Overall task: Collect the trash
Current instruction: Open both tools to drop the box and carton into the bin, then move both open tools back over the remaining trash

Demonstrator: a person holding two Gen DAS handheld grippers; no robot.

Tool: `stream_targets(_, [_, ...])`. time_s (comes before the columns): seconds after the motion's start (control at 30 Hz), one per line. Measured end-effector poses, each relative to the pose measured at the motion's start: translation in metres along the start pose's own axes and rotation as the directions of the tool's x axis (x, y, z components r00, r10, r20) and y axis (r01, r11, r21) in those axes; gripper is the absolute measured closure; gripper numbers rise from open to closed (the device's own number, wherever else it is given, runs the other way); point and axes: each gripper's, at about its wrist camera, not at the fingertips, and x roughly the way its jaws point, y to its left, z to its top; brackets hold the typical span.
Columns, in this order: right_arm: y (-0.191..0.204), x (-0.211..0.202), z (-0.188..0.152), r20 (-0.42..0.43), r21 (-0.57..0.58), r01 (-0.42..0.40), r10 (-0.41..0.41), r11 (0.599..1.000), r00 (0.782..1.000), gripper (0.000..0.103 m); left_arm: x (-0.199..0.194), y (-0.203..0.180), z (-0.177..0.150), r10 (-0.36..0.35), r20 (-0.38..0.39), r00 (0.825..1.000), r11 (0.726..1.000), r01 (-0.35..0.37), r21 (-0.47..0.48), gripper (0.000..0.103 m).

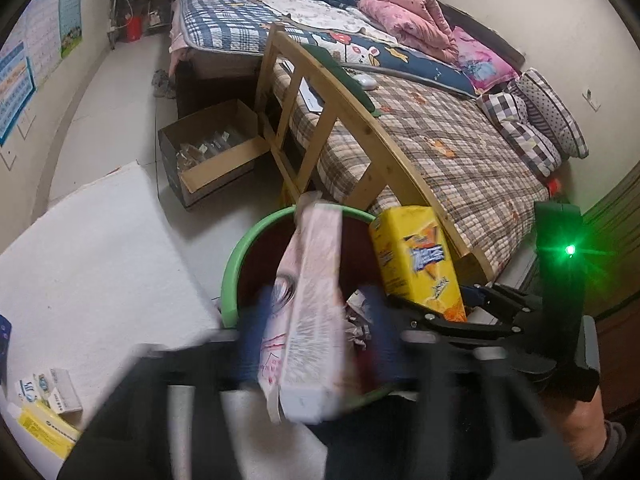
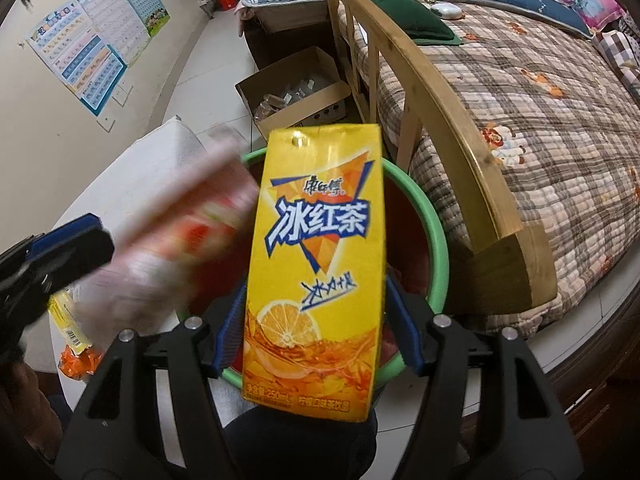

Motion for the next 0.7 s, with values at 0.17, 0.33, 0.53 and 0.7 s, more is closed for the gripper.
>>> stream_targets(0.17, [0.001, -0.005, 0.0, 0.023, -0.004, 0.021, -0.021, 1.0, 1.0, 0.018, -0.013, 0.007, -0.003, 0.04, 0.041, 0.998, 0.999, -0.039, -0.018, 0.022])
stream_targets(0.33, [0.01, -0.014, -0.002, 0.039, -0.022, 0.032, -0.031, 0.999, 0.999, 0.01, -0.035, 0.028, -0.009, 0.087, 0.071, 0.994, 0.995, -0.083, -0.054, 0.013])
stream_targets(0.53, [0.04, -0.023, -0.007, 0.049, -0.074, 0.022, -0.019, 0.997, 0.999, 0.009, -0.072, 0.063, -0.028, 0.134, 0.098, 0.986, 0.987, -0.125, -0.098, 0.009])
stream_targets(0.7, [0.076, -0.03, -0.016, 0.055, -0.129, 0.006, 0.001, 0.992, 0.998, 0.009, -0.101, 0.092, -0.046, 0.167, 0.109, 0.98, 0.98, -0.153, -0.124, 0.008])
